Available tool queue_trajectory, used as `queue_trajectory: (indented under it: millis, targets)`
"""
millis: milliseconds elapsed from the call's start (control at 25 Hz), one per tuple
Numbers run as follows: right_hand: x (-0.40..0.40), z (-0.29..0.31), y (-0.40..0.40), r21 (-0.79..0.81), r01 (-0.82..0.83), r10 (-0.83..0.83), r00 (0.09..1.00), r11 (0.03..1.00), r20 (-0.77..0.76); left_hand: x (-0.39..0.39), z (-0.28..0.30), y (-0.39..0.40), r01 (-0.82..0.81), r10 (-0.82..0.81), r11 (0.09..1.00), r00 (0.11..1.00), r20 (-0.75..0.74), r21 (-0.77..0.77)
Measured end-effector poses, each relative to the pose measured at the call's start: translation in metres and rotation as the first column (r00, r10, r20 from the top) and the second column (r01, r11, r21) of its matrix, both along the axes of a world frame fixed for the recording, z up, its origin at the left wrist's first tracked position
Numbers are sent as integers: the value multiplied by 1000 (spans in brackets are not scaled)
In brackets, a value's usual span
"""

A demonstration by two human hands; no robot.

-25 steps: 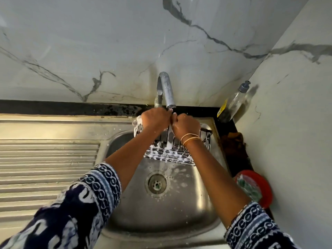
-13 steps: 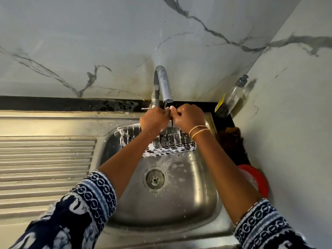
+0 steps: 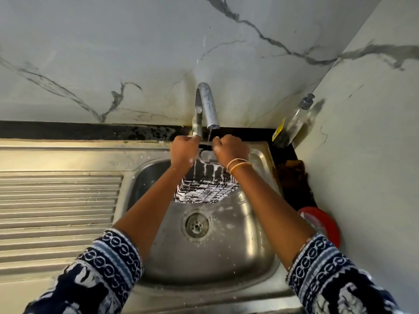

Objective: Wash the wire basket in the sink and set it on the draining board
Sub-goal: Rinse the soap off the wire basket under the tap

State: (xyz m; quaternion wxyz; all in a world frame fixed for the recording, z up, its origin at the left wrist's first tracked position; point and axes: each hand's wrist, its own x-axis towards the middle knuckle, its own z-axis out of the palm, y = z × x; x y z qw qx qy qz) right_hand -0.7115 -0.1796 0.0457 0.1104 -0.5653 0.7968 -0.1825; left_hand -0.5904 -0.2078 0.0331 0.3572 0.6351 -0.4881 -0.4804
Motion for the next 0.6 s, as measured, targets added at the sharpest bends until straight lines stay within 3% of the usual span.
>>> queue_trajectory:
  millis: [80, 160, 240, 320, 400, 480, 600]
  targets:
    - [14, 5, -3, -7, -21, 20, 996, 1000, -89, -5, 0, 3, 96, -31, 979, 944, 328, -182]
    - [10, 7, -4, -35, -88, 83, 989, 995, -119, 4, -4, -8, 104, -53, 982, 954, 296, -159]
    - [-7, 8, 0, -39, -124, 124, 992, 991, -15, 20, -3, -17, 46, -29, 996, 976, 216, -78]
    - [-16, 6, -1, -46, -68, 74, 985, 997, 156, 22, 0, -18, 89, -50, 991, 939, 339, -101]
    - [-9, 4, -2, -51, 13, 1, 965, 999, 262, 1, 8, -6, 249, -140, 963, 788, 599, -103]
    - [1, 0, 0, -3, 14, -12, 951, 1000, 308, -17, 11, -2, 324, -213, 945, 731, 648, -55]
    - [-6, -1, 8, -22, 126, -110, 925, 992, 363, -30, 20, -4, 391, -288, 920, 737, 611, -38]
